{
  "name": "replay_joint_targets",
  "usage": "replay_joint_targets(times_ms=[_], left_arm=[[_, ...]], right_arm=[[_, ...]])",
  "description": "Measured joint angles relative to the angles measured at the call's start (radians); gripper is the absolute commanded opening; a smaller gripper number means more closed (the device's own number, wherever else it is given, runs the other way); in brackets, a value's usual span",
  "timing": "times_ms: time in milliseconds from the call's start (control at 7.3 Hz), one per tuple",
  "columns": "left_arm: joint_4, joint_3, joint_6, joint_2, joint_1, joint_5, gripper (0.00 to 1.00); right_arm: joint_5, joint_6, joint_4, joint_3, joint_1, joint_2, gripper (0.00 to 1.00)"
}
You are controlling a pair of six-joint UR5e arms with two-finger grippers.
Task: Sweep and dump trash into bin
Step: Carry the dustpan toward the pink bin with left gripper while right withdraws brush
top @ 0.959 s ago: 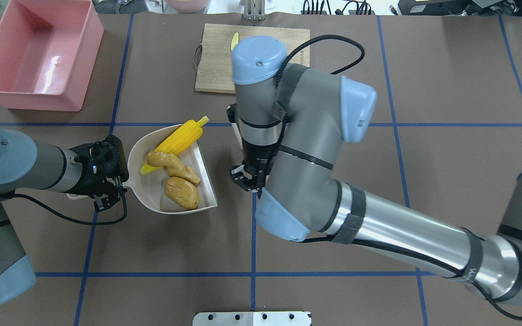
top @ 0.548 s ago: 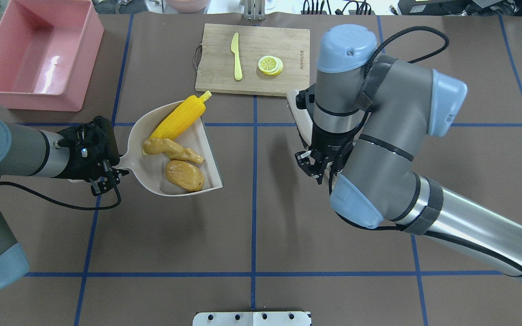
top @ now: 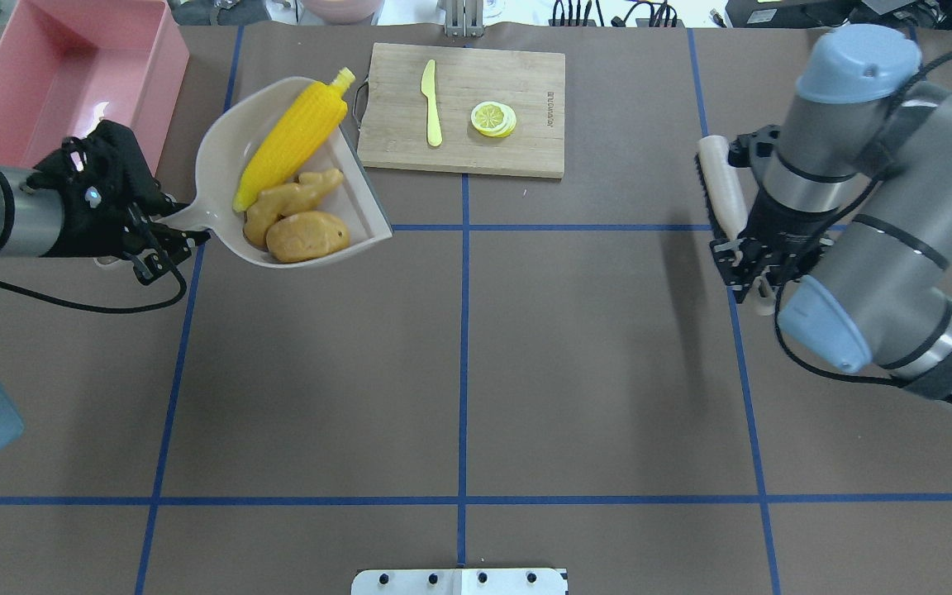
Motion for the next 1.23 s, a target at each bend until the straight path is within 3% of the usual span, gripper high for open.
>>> replay_joint_targets(times_ms=[548, 1233], left_arm=[[-0.067, 0.007, -0.349, 0.027, -0.128, 0.001, 0.0], [-0.095, 0.034, -0.72, 0.093, -0.162, -0.062, 0.0]], right_arm=[[0.081, -0.081, 0.432, 0.009, 0.174, -0.423, 0.0], [0.188, -0.203, 0.541, -0.031, 0.21, -0.596, 0.0]])
